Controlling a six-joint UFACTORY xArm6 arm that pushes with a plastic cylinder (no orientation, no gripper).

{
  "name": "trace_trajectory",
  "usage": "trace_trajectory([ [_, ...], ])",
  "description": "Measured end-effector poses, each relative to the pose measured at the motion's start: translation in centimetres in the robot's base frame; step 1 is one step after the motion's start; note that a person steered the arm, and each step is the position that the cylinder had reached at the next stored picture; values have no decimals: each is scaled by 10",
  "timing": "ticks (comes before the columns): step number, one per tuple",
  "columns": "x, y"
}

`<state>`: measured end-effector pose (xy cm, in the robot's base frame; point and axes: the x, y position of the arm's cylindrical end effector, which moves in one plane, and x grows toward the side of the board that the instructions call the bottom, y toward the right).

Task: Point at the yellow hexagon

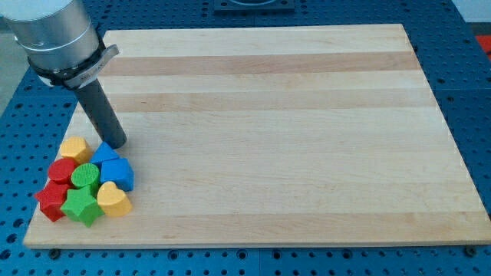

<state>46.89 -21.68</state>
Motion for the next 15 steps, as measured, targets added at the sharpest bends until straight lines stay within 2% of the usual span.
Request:
trace_trajectory([
  [2, -3, -24],
  [3, -17, -26],
  [5, -52, 30],
  [7, -52, 99],
  [9, -81, 138],
  [10, -103, 112],
  [11, -109, 34],
  [12, -73, -51],
  [13, -23, -88],
  [14, -20, -88],
  [15, 6, -88],
])
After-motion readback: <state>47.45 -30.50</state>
